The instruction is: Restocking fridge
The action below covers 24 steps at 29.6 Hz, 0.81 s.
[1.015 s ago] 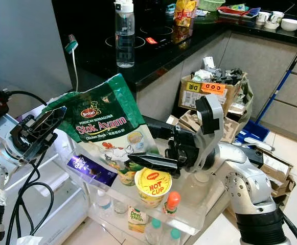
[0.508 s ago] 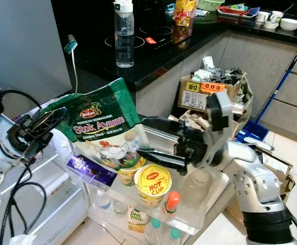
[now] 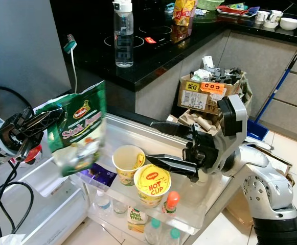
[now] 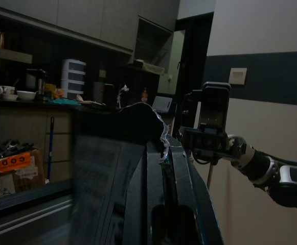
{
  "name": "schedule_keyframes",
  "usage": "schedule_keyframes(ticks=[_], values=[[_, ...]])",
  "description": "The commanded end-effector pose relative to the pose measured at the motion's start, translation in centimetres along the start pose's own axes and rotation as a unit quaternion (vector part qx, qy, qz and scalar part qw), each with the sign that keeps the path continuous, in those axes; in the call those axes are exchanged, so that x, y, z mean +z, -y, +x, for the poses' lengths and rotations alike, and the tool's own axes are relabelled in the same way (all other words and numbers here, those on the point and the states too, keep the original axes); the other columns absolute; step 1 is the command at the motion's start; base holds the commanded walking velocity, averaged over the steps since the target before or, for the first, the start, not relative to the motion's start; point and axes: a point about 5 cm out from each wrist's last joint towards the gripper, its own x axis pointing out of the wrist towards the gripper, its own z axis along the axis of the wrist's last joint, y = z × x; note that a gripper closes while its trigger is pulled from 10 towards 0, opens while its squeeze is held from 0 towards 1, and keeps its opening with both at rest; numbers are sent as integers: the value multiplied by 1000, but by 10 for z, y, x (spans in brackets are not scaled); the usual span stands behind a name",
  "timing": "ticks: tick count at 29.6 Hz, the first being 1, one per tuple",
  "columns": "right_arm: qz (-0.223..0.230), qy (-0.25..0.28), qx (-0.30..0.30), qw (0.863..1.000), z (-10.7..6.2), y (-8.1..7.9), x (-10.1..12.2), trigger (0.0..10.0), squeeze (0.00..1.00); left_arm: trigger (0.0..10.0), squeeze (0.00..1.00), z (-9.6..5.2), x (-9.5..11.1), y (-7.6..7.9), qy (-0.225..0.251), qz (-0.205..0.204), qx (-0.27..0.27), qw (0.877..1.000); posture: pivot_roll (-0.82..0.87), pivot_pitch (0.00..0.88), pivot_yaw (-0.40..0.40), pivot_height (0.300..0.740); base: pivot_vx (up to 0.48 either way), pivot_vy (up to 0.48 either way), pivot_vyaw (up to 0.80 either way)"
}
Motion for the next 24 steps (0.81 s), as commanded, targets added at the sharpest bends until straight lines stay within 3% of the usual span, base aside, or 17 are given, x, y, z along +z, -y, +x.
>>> schedule_keyframes(ticks=[1, 11, 17, 24], values=[[-2, -3, 8, 1000, 0, -3, 2, 10000, 0, 0, 0, -1, 13, 4, -6, 26, -7, 1000, -88, 0, -18, 740, 0, 0, 0], [14, -60, 11, 998, -3, -10, -16, 10000, 0, 0, 0, -5, 9, -2, -80, 63, 21, 995, -83, 0, -17, 740, 0, 0, 0], [23, -82, 26, 996, -6, -17, -19, 10000, 0, 0, 0, -2, 8, -6, -92, 85, 34, 992, -83, 0, -17, 740, 0, 0, 0], [27, -95, 41, 994, -8, -26, -21, 10000, 0, 0, 0, 5, -10, -10, -147, 88, 11, 985, -88, 0, -15, 740, 0, 0, 0]])
